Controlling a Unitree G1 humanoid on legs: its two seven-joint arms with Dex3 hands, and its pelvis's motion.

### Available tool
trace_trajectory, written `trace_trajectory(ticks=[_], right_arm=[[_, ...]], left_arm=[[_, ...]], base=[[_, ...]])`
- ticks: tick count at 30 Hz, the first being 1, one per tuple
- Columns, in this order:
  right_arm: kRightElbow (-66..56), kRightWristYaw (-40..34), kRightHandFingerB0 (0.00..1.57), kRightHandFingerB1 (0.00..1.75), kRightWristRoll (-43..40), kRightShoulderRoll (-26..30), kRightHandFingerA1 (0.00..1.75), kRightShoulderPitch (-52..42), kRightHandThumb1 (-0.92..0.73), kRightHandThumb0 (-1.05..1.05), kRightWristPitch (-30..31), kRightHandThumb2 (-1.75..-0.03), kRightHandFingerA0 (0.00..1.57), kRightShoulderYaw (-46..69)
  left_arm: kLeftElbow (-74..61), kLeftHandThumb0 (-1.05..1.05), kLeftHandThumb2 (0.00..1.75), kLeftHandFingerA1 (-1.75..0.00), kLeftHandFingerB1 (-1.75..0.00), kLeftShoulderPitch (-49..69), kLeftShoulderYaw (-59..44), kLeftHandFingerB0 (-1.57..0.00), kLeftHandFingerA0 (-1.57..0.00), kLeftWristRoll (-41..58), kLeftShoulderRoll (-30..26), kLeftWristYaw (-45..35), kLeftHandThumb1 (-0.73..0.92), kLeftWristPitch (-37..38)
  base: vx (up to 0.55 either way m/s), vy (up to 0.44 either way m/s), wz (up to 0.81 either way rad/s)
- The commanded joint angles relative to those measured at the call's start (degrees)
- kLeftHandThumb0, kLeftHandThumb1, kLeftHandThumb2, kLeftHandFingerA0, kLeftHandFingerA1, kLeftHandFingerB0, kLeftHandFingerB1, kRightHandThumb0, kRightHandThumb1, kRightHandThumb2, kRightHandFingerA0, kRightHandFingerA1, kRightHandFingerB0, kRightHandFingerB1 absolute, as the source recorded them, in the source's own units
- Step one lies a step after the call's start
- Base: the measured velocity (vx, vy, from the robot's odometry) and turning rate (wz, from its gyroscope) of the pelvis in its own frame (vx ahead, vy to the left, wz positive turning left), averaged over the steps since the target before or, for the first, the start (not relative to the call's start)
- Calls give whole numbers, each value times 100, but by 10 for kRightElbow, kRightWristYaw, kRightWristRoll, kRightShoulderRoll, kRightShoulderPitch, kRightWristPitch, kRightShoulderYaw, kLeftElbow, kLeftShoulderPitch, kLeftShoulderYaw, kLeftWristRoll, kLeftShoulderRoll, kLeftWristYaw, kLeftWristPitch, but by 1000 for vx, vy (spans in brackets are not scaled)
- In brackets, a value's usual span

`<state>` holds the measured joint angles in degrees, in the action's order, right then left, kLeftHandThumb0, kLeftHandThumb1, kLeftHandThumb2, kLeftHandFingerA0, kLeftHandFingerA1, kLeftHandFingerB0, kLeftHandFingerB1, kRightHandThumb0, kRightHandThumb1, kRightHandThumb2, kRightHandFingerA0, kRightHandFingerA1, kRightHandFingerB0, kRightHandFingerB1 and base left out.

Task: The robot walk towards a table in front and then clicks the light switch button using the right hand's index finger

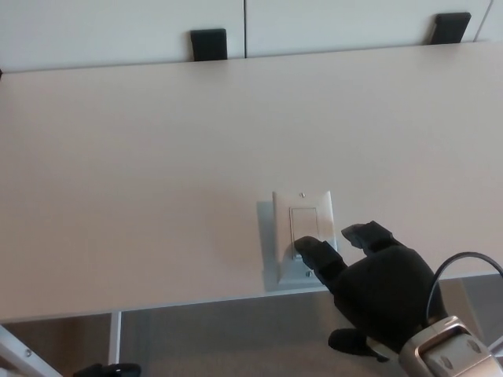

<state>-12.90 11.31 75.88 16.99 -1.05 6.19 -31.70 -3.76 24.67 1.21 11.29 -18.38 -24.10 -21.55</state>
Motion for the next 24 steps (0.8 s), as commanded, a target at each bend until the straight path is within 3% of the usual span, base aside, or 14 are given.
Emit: trace_trajectory(ticks=[1,2,3,4,5,7,8,9,10,11,12,24], right_arm=[[8,9,23,29,-8,10,28,-11,-74,-83,0,-63,14,-2],[11,6,16,40,-7,12,39,-11,-61,-85,-1,-92,8,-2],[12,5,0,46,-7,12,50,-11,-34,-38,-2,-97,1,-2],[12,6,0,46,-8,12,50,-11,-34,-38,-2,-97,1,-2],[13,5,24,29,-8,12,28,-11,-75,-84,-1,-64,14,-2],[15,3,24,29,-7,13,28,-11,-75,-84,-1,-64,14,-3],[15,5,17,40,-6,13,39,-10,-61,-85,-1,-94,7,-3],[17,6,25,29,-5,14,26,-10,-76,-85,-1,-64,13,-4],[17,9,20,42,-6,14,35,-10,-62,-86,0,-96,6,-4],[16,11,30,31,-7,13,25,-9,-75,-84,1,-65,12,-3],[14,14,32,45,-9,13,34,-9,-61,-85,1,-96,7,-2],[7,35,35,45,-5,16,36,-8,-63,-88,6,-96,8,-2]], left_arm=[[4,-18,96,-56,-50,2,-7,-12,-24,0,-8,-8,55,3],[5,-18,96,-57,-50,2,-7,-13,-25,0,-7,-7,55,2],[9,-18,97,-57,-50,0,-7,-13,-26,-1,-7,-8,56,4],[10,-18,97,-57,-50,-1,-8,-13,-26,-1,-7,-8,56,4],[11,-19,96,-57,-51,-2,-7,-13,-26,-1,-7,-9,55,4],[10,-19,97,-57,-51,-3,-6,-14,-27,-4,-7,-6,55,2],[8,-19,97,-57,-50,-4,-5,-14,-27,-5,-6,-2,55,-3],[6,-20,96,-58,-51,-5,-2,-16,-30,-13,-6,7,55,-7],[4,-17,97,-57,-50,-5,-3,-14,-28,-10,-5,7,57,-14],[3,-17,98,-58,-50,-6,-2,-14,-28,-10,-5,5,58,-13],[1,-17,97,-58,-50,-8,-2,-13,-27,-10,-6,6,56,-14],[-10,-18,96,-58,-51,-7,0,-15,-29,-14,-4,14,54,-27]], base=[[0,0,0],[0,0,0],[0,0,0],[0,0,0],[0,0,0],[0,0,0],[0,0,0],[0,0,0],[0,0,0],[0,0,0],[0,0,0],[0,0,0]])
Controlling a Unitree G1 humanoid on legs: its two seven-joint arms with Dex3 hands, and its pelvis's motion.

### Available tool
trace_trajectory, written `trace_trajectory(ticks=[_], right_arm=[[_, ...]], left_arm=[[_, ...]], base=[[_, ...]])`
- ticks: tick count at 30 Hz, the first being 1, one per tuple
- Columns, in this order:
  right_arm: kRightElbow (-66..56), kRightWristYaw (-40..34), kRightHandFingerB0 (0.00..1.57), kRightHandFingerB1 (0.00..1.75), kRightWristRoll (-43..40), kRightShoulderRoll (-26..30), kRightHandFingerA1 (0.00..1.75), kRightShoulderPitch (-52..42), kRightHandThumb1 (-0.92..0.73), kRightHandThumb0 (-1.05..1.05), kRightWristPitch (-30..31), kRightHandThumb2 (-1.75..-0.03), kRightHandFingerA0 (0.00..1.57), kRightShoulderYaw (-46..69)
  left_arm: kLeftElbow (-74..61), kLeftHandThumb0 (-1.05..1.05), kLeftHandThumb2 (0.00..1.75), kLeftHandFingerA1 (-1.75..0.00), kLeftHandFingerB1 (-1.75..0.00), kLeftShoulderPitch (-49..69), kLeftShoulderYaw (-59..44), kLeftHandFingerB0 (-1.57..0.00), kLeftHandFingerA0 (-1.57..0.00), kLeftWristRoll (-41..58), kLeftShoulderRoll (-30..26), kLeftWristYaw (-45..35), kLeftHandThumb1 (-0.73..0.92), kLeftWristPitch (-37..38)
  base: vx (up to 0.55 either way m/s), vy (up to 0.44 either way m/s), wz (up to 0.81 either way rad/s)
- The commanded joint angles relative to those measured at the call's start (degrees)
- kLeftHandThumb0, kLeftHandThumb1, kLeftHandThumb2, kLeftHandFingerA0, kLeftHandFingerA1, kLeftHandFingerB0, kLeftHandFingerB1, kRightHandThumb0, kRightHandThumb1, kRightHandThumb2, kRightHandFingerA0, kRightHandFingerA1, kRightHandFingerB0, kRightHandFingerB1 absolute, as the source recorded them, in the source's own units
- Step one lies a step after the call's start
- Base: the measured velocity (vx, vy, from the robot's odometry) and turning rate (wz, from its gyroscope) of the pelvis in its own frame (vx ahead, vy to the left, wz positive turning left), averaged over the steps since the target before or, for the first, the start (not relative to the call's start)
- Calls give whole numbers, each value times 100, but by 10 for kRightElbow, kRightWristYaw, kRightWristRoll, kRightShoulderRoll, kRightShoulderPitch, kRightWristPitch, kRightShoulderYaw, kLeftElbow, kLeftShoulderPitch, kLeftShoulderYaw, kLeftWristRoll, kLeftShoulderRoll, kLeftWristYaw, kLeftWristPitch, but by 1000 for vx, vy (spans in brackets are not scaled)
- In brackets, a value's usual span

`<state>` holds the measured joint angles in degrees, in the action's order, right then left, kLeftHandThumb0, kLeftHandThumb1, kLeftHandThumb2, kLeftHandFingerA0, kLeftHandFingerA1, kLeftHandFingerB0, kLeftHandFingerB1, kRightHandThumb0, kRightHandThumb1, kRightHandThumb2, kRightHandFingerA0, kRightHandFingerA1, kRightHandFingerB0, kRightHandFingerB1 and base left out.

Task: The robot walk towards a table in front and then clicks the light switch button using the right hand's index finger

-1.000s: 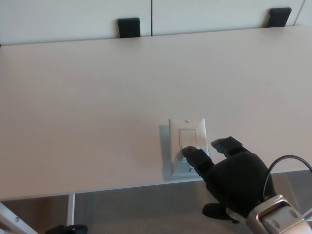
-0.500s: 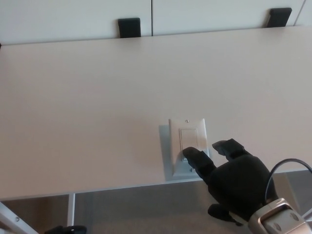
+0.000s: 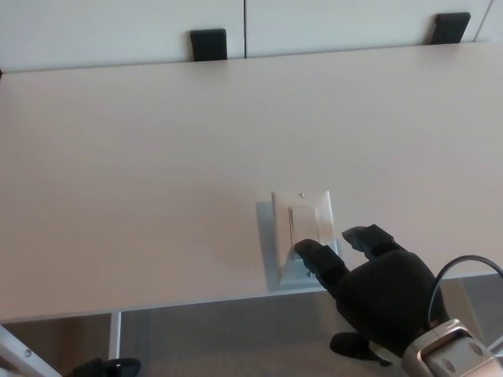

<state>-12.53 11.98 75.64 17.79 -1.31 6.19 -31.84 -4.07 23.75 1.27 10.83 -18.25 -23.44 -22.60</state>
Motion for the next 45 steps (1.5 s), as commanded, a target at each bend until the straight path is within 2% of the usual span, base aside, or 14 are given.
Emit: trace_trajectory(ticks=[1,9,10,11,12,14,28,30,31,32,37,41,42,45], right_arm=[[4,28,34,45,-5,9,38,-5,-62,-86,4,-96,7,-1],[-33,28,35,32,-9,12,28,-5,-76,-86,5,-64,15,16],[-47,31,28,45,-17,14,33,-5,-64,-90,2,-99,4,25],[-61,36,31,31,-25,17,26,-4,-78,-86,0,-65,13,33],[-92,42,22,42,-46,20,39,-7,-62,-86,-2,-97,8,52],[-136,59,26,29,-75,23,29,-12,-79,-86,-5,-65,13,79],[-426,23,12,41,-253,75,40,-315,-59,-82,-88,-93,5,337],[-420,-17,21,29,-314,68,38,-389,-73,-82,-136,-63,8,398],[-410,-38,0,47,-334,60,55,-419,-34,-38,-161,-97,6,418],[-395,-60,16,43,-359,50,45,-453,-59,-83,-188,-92,6,444],[-266,-100,0,47,-522,-10,53,-561,-36,-39,-308,-96,5,490],[-179,-36,0,47,-615,-34,51,-577,-38,-39,-307,-95,2,455],[-162,-18,16,33,-633,-42,36,-577,-66,-74,-294,-58,9,449],[-121,15,12,40,-675,-72,45,-566,-50,-77,-258,-87,2,441]], left_arm=[[-7,-18,96,-58,-51,0,-4,-14,-27,-3,-3,7,55,-26],[-5,-18,96,-57,-50,5,-2,-14,-28,-9,-8,1,55,-6],[-3,-17,97,-57,-50,5,-5,-13,-25,-2,-7,-7,57,-4],[-3,-17,97,-57,-50,3,-6,-14,-27,-2,-6,-3,56,-12],[-1,-17,96,-57,-50,2,-7,-13,-26,0,-4,-4,55,-12],[2,-18,96,-58,-51,0,-7,-13,-27,1,-2,-3,54,-12],[13,-17,96,-57,-50,-1,-9,-13,-27,-1,-5,-5,55,-10],[15,-18,96,-57,-50,0,-10,-13,-26,-1,-5,-7,55,-5],[15,-18,95,-57,-51,4,-10,-13,-26,-2,-7,-9,54,-2],[14,-18,96,-57,-51,6,-11,-14,-26,-2,-7,-8,55,-2],[22,-18,96,-56,-50,1,-11,-12,-25,0,-3,-6,55,-9],[21,-19,96,-57,-50,5,-14,-14,-26,-2,-3,-1,55,-9],[19,-19,96,-57,-50,6,-12,-14,-26,-3,-2,0,55,-10],[18,-18,96,-57,-51,5,-10,-15,-28,-6,0,5,55,-11]], base=[[0,0,0],[0,0,0],[0,0,0],[0,0,0],[0,0,0],[0,0,0],[0,0,0],[0,0,0],[0,0,0],[0,0,0],[0,0,0],[0,0,0],[0,0,0],[0,0,0]])
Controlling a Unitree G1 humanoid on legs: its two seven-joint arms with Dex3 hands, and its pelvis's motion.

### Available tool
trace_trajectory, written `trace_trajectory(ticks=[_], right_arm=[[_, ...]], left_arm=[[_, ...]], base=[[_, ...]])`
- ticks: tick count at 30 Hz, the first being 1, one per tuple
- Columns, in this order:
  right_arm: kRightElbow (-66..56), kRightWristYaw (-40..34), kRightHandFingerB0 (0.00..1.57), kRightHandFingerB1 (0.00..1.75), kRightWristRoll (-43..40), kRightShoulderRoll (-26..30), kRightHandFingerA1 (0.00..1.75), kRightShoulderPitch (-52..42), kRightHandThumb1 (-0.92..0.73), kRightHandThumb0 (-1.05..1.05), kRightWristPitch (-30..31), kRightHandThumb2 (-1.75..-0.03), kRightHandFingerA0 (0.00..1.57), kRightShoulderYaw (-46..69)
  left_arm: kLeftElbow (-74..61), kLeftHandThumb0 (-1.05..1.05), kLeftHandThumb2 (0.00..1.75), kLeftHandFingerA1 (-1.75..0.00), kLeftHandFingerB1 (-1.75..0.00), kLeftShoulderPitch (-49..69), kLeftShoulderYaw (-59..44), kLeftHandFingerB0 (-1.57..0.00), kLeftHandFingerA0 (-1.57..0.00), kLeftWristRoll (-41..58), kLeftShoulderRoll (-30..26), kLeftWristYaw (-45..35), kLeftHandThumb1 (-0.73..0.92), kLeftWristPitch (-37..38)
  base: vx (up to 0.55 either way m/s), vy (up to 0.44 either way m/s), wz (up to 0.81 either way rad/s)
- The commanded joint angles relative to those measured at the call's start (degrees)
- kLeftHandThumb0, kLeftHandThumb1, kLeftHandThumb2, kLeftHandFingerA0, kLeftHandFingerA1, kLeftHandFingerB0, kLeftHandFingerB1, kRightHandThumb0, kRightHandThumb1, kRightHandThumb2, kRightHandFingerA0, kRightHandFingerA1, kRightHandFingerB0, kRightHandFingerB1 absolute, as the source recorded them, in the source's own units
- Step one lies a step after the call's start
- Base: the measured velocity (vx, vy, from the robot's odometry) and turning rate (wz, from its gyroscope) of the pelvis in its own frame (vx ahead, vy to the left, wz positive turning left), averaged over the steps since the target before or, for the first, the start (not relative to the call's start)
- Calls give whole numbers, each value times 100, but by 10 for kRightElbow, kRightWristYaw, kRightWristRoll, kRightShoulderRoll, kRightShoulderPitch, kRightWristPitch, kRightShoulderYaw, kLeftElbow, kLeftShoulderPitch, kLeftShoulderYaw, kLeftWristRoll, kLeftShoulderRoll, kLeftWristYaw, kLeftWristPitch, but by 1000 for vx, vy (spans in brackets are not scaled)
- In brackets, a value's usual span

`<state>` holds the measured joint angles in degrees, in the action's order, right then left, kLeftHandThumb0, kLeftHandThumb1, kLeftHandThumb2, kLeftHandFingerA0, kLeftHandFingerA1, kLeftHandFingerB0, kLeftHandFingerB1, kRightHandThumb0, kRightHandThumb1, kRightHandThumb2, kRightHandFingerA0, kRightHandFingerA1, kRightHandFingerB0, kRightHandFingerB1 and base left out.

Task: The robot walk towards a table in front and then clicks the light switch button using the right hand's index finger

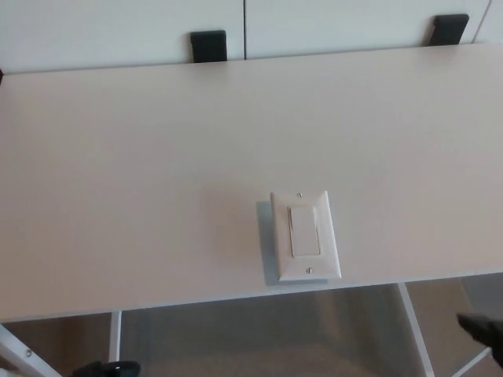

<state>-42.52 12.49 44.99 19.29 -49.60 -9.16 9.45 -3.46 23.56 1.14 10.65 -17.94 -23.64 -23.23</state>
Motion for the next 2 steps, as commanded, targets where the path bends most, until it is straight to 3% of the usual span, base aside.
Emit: trace_trajectory(ticks=[1,2], right_arm=[[214,29,6,33,-391,-104,44,-61,-51,-77,-81,-83,6,31],[268,33,14,40,-401,-114,45,-27,-47,-74,-87,-86,0,36]], left_arm=[[13,-18,96,-57,-50,5,-10,-14,-26,-3,-1,8,55,-6],[15,-18,96,-57,-50,4,-11,-14,-26,-2,-1,7,56,-5]], base=[[0,0,0],[0,0,0]])
